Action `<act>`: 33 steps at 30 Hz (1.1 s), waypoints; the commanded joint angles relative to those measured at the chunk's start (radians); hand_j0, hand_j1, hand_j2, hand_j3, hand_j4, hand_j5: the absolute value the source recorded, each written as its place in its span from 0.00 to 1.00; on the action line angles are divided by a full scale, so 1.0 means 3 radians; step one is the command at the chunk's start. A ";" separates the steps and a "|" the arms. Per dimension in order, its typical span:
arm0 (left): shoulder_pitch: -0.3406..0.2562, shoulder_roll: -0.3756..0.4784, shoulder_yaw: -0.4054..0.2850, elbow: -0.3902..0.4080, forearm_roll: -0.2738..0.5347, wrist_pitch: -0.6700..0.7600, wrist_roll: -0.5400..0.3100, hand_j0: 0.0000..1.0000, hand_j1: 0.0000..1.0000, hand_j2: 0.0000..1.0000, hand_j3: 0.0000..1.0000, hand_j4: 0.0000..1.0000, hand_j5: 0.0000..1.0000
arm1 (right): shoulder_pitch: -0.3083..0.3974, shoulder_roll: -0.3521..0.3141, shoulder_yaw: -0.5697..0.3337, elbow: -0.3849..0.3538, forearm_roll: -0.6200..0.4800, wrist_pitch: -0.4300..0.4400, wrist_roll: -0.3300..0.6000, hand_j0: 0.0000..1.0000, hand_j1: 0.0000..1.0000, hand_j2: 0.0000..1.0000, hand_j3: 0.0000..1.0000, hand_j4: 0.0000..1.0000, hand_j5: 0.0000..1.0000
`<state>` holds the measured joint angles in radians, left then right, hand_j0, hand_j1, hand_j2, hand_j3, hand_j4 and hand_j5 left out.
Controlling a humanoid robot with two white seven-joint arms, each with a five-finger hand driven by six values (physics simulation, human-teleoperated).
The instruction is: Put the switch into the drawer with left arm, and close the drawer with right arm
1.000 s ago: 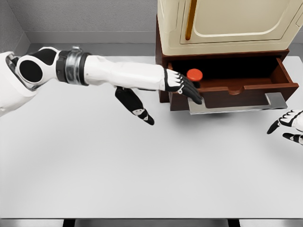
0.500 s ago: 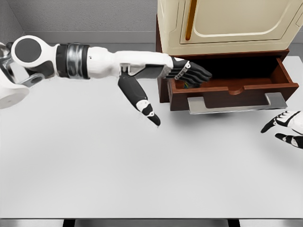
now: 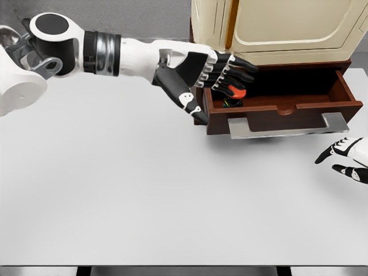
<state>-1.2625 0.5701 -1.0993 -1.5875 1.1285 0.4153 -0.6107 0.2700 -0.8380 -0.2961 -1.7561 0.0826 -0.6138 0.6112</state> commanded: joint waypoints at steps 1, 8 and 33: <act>0.0000 -0.0111 -0.0038 0.0061 -0.0116 0.0027 0.0031 1.00 1.00 1.00 1.00 1.00 1.00 | 0.0000 -0.0004 -0.0005 -0.0001 -0.0025 0.0010 -0.0001 0.56 0.56 0.56 0.56 0.56 0.56; 0.0000 -0.0387 -0.0074 0.0680 -0.0407 -0.0004 0.0047 1.00 1.00 1.00 1.00 1.00 1.00 | 0.0072 -0.0014 -0.0112 -0.0001 -0.0025 0.0010 -0.0001 0.56 0.56 0.56 0.56 0.56 0.56; 0.0123 -0.0627 -0.0099 0.0879 -0.0607 0.0007 0.0042 1.00 1.00 1.00 1.00 1.00 1.00 | 0.0251 -0.0244 -0.0199 -0.0006 -0.0107 0.0010 -0.0001 0.54 0.54 0.54 0.54 0.54 0.54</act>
<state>-1.2257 0.3967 -1.1173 -1.3273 0.9747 0.4132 -0.5974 0.3467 -0.9093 -0.3563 -1.7569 0.0589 -0.6137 0.6112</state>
